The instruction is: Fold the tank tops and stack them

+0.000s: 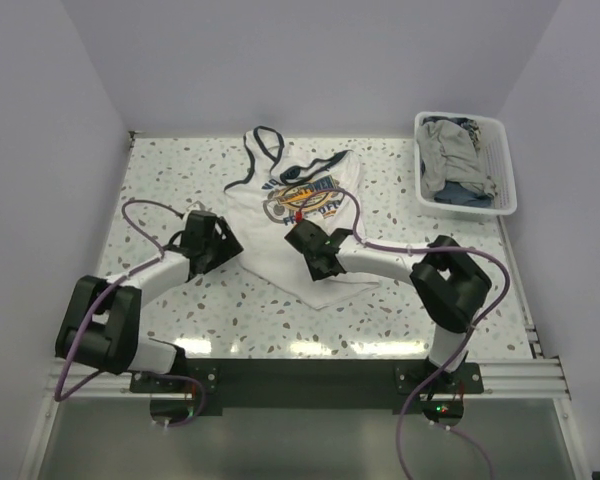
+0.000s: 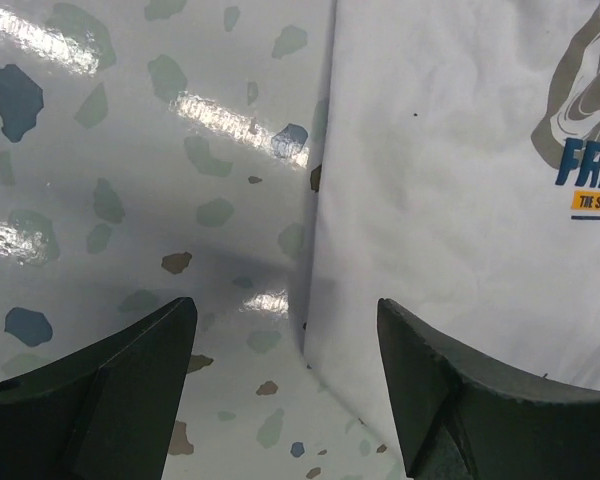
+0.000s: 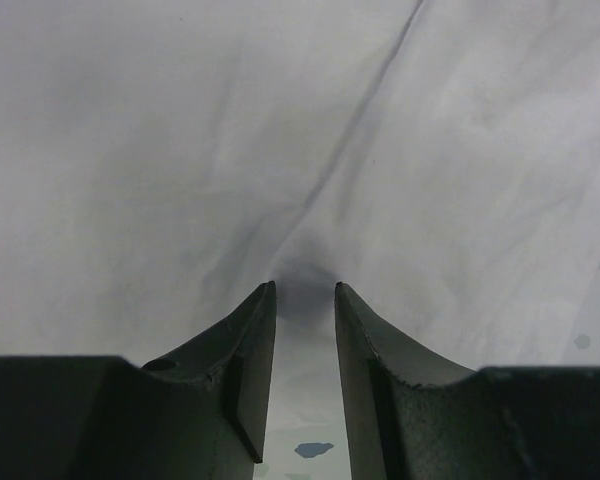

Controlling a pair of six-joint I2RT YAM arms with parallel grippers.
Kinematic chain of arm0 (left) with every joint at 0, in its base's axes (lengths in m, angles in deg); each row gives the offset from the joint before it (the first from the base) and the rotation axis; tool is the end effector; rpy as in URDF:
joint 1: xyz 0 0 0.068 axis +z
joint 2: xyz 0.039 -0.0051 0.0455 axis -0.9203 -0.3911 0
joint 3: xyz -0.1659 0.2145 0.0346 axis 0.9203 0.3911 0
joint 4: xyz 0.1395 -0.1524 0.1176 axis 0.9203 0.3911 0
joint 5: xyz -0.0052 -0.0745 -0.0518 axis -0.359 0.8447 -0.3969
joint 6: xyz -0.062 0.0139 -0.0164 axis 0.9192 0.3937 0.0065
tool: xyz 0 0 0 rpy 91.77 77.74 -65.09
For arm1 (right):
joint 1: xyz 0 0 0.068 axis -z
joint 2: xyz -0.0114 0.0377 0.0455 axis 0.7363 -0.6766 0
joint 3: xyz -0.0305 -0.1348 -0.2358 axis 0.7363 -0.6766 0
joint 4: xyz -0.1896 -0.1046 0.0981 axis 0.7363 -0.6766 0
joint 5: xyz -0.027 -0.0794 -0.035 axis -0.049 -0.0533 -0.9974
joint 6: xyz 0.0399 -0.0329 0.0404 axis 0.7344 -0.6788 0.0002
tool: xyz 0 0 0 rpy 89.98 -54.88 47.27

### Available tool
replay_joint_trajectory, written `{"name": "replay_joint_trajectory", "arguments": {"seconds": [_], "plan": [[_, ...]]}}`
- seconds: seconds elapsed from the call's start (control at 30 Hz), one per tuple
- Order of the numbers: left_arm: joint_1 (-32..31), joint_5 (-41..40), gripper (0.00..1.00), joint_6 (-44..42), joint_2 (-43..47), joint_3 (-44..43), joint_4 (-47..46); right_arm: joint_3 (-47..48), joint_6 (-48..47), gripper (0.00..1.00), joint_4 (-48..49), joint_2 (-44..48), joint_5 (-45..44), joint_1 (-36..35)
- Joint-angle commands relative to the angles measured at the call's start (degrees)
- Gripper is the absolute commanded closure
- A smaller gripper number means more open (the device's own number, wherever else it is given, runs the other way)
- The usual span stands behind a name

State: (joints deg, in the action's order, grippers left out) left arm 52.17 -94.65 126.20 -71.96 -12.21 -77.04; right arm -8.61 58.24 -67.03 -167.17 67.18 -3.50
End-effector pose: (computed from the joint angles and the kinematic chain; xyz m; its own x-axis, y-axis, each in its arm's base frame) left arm 0.2458 -0.0603 0.1695 -0.6433 -0.5876 -0.4908 -0.4042 0.8051 -0.4340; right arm 0.2323 0.2547 0.1753 -0.8004 -0.3148 -0.5102 -0.2865 0.9484 -0.1357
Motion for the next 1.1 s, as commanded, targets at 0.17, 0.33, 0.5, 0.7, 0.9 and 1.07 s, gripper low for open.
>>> {"name": "replay_joint_trajectory", "arguments": {"seconds": [0.17,0.33,0.5,0.7,0.9,1.07], "plan": [[-0.1,-1.6,0.23,-0.8,-5.9,-6.3,-4.5,0.7,1.7,0.65,2.8,-1.3,-1.4,-0.1],[-0.1,-2.1,0.27,-0.8,-10.1,-8.7,-4.4,0.8,2.0,0.76,3.3,-1.9,-0.6,-0.1],[-0.3,-1.9,0.43,-0.8,-13.1,-10.2,-7.0,1.0,2.1,0.93,2.5,-0.5,-1.2,0.0],[-0.2,-2.3,0.85,-1.3,-15.2,-12.9,-7.4,0.3,2.3,0.99,0.8,4.8,-3.1,0.0],[-0.2,-4.6,1.0,-2.2,-14.3,-18.0,-5.5,-2.3,2.4,1.0,-1.7,13.3,-6.3,1.7],[-0.1,-6.0,1.0,-3.1,-13.2,-24.0,-1.0,-6.2,2.1,1.0,-2.2,19.3,-5.0,6.9]]}}
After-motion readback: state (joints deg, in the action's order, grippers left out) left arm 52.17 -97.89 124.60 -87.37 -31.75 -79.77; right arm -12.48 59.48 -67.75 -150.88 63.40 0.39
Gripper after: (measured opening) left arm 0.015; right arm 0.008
